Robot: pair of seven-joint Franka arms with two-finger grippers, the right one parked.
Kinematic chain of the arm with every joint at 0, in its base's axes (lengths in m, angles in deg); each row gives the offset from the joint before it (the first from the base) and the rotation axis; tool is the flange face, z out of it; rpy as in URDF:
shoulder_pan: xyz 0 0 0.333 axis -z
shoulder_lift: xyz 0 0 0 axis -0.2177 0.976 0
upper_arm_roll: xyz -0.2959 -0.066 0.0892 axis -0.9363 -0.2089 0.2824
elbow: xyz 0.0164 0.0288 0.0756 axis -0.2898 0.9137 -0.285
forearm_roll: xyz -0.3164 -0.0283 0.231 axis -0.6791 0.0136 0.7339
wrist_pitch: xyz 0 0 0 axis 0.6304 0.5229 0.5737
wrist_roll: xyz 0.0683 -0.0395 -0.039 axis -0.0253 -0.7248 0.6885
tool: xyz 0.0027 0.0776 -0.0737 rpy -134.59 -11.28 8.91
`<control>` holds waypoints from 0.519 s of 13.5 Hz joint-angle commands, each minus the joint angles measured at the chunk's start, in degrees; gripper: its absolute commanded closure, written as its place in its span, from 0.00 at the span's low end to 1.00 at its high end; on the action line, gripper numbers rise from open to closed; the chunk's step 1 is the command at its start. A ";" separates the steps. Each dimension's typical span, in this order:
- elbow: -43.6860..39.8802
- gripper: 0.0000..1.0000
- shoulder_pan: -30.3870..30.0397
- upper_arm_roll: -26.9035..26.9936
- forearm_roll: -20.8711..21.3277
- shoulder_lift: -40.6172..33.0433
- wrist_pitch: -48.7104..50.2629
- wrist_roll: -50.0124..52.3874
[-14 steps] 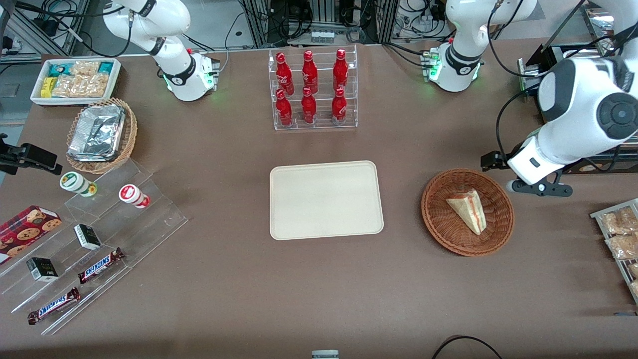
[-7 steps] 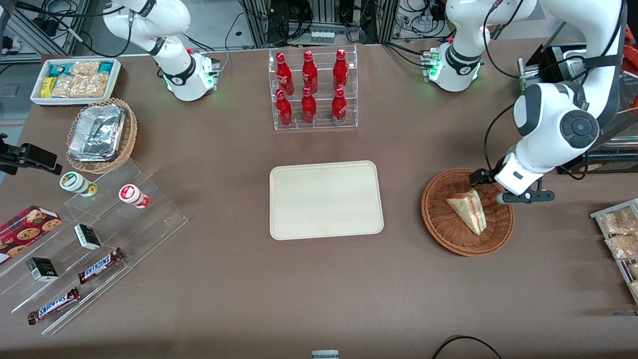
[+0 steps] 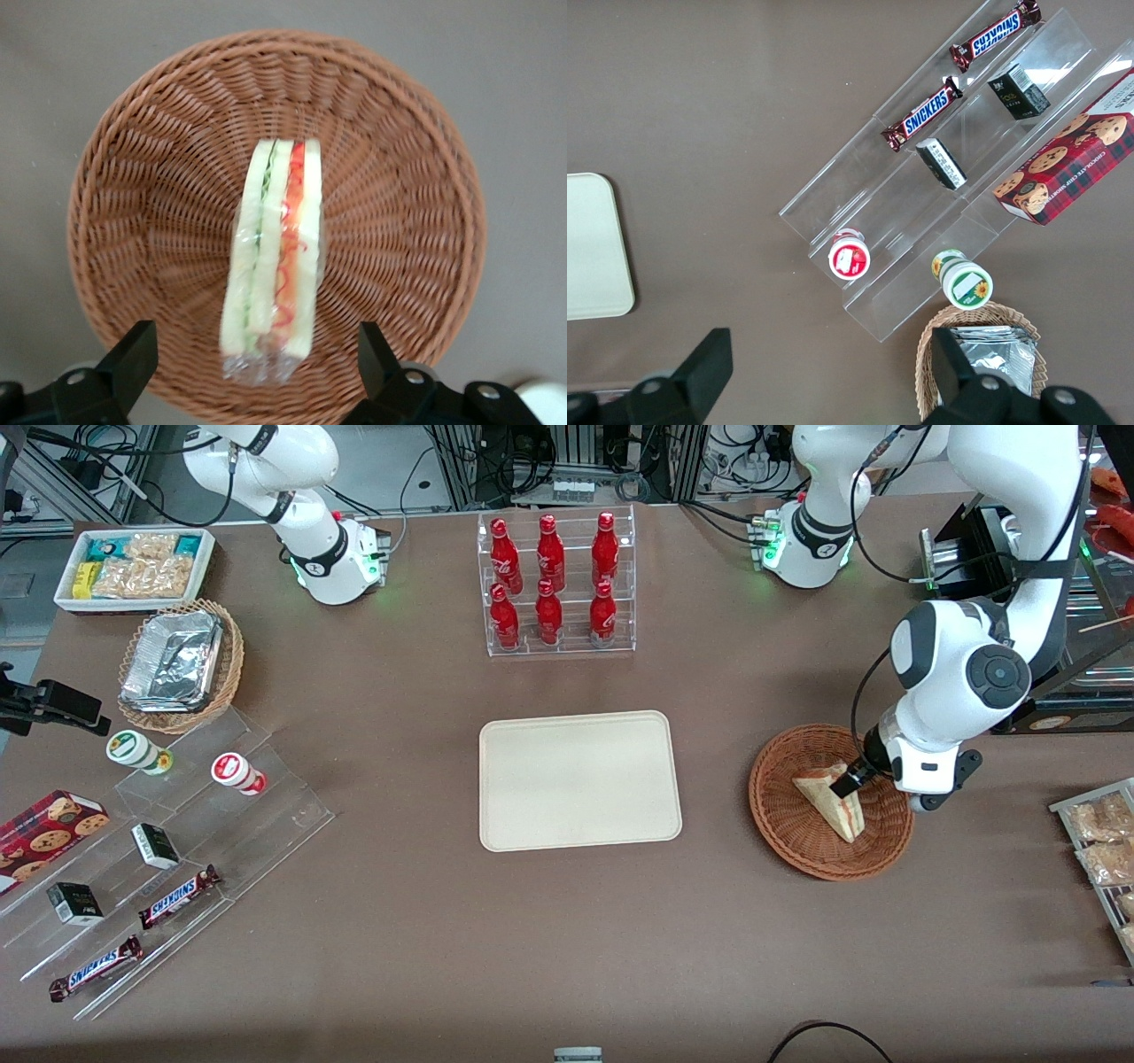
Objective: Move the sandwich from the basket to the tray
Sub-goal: 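Lower the left gripper and close it on the wrapped sandwich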
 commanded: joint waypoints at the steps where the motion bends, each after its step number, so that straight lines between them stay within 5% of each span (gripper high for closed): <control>1: -0.72 0.00 1.70 -0.03 -0.11 1.81 -2.01 5.76; 7: -1.25 0.00 1.70 -0.03 2.77 4.62 -2.10 5.06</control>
